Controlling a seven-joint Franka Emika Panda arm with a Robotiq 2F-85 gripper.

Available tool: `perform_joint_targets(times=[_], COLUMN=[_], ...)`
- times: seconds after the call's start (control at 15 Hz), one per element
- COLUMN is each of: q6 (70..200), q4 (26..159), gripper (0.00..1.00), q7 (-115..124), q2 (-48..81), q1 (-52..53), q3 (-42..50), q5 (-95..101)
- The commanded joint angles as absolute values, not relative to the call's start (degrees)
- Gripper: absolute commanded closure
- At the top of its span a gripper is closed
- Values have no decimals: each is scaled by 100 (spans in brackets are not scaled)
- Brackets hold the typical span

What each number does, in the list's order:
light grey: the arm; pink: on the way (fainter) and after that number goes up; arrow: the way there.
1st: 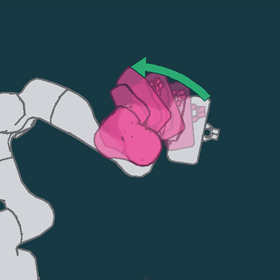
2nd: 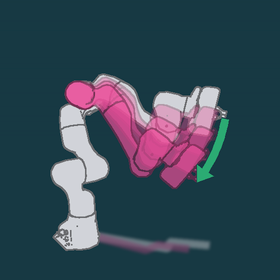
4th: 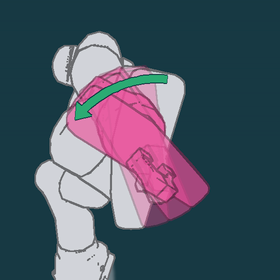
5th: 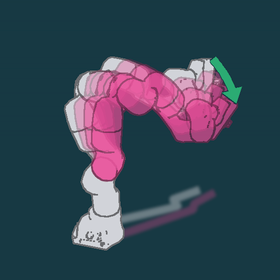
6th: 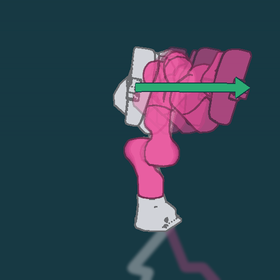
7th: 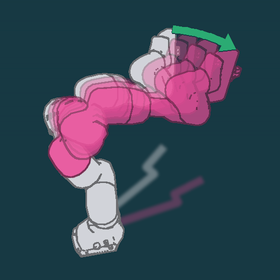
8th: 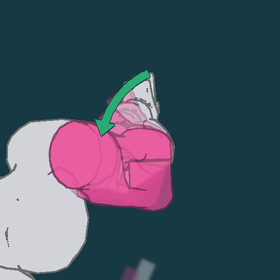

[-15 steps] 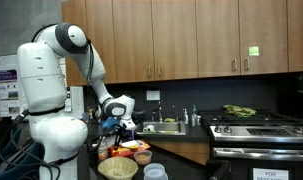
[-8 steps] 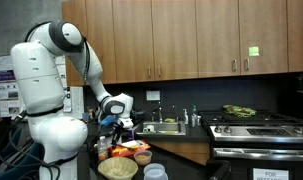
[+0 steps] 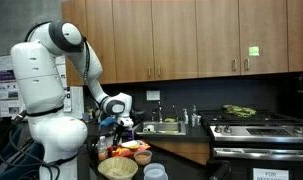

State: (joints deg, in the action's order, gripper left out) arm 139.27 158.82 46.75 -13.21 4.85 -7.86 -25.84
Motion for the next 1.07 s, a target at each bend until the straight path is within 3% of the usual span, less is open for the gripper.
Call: perform_joint_targets(times=[0.0,1.0], q6=[13853,13664], q4=[15875,14741], gripper=[96,96], q7=[4620,3457], q2=[-1327,-279], q1=[367,359], q3=[-801,-743], q5=[-1890,-370])
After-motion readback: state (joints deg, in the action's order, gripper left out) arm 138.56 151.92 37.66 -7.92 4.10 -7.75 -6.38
